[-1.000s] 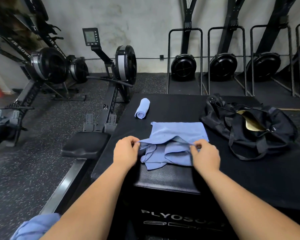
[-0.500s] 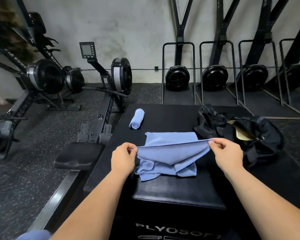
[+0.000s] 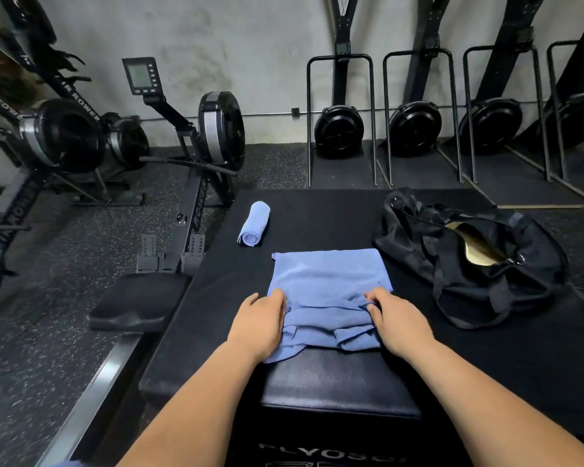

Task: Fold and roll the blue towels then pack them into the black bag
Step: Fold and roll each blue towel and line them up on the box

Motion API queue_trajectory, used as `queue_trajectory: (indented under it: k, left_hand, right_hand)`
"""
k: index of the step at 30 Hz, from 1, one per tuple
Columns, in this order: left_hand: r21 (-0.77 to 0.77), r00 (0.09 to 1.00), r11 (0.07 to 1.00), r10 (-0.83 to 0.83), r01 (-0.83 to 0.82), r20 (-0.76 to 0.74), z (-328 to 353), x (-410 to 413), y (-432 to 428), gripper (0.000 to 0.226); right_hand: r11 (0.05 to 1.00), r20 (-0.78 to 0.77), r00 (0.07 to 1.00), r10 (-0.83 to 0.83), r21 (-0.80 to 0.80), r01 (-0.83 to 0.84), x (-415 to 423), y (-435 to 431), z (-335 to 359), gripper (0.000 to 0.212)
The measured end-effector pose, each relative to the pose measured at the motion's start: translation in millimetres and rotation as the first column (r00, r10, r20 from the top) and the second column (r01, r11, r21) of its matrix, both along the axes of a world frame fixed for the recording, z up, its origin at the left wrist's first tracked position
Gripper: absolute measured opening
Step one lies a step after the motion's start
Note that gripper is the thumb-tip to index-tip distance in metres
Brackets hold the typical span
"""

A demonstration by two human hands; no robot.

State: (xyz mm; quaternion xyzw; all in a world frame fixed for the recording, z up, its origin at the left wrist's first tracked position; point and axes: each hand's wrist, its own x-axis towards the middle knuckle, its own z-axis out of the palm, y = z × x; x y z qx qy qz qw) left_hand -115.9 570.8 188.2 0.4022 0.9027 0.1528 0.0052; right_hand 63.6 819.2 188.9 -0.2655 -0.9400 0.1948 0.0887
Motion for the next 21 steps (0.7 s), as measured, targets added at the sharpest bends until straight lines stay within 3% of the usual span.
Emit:
queue_trajectory:
  k: [3,6,11,17,21]
  left_hand:
    - [0.046,0.995,0.998,0.057,-0.053,-0.083,-4.8,6.8,-8.1,0.015]
    - [0.072,0.974,0.997,0.010,0.006,-0.225,-1.3,18.4,-21.2,0.017]
    - [0.071,0.965,0.996,-0.038,0.058,-0.261,1.0,35.6,-42.6,0.017]
    - [0.099,0.990,0.993,-0.050,0.064,-0.132,3.4,57.6,-62.8,0.014]
    - [0.194,0.997,0.981,-0.002,-0.013,0.078,12.4,54.0,-61.9,0.012]
  right_hand:
    - [0.994,-0.055,0.998,-0.019,0.102,0.025,6.4,-6.0,-1.1,0.010]
    - [0.990,-0.101,0.994,-0.044,0.128,0.057,19.4,-14.8,2.9,0.011]
    - [0.978,-0.136,0.989,-0.058,0.193,0.084,47.8,-35.7,5.6,0.016]
    - [0.981,-0.156,0.986,-0.064,0.172,0.091,76.1,-49.4,4.4,0.018]
    - [0.993,-0.195,0.974,-0.115,-0.013,0.114,78.3,-34.9,11.9,0.013]
